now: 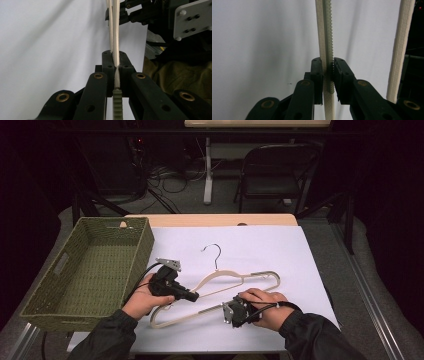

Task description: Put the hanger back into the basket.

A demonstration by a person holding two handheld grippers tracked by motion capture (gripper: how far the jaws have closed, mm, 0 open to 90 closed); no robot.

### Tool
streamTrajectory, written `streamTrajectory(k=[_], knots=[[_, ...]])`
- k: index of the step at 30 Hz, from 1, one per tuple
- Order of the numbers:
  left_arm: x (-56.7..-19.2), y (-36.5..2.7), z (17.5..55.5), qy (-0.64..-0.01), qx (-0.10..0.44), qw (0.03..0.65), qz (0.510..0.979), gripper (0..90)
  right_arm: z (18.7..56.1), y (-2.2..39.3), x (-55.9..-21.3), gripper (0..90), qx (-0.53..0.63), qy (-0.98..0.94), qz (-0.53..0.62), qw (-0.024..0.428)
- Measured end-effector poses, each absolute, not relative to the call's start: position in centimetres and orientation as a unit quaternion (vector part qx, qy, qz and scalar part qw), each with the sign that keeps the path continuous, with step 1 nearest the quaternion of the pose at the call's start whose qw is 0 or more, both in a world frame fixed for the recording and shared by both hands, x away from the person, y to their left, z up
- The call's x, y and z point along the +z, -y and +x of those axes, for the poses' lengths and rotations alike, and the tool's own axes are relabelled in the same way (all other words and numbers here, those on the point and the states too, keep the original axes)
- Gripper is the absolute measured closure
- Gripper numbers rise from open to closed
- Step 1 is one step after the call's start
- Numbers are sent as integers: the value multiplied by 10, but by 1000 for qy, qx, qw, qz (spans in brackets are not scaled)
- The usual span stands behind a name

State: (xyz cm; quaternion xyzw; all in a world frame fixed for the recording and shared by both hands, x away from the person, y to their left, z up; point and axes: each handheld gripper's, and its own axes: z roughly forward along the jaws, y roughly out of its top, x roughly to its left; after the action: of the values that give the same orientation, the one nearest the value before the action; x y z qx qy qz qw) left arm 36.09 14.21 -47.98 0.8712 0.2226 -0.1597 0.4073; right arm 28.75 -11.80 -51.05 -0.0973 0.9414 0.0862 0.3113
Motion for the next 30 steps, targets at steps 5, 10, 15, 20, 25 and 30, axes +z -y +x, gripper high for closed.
streamTrajectory(k=[5,10,15,20,25,30], knots=[[-479,-145,362,-238,-155,407,868,873,291,120,-507,711,103,-940,-79,314],[-483,-146,364,-247,-159,402,867,874,293,125,-503,680,109,-940,-65,316],[-483,-146,363,-250,-153,403,867,874,294,128,-500,658,119,-940,-53,314],[-479,-148,362,-254,-141,413,863,874,294,129,-498,621,128,-939,-47,315],[-475,-152,360,-259,-128,421,860,873,294,131,-497,591,136,-941,-36,309],[-468,-156,356,-266,-114,430,855,873,295,134,-495,555,150,-939,-31,308]])
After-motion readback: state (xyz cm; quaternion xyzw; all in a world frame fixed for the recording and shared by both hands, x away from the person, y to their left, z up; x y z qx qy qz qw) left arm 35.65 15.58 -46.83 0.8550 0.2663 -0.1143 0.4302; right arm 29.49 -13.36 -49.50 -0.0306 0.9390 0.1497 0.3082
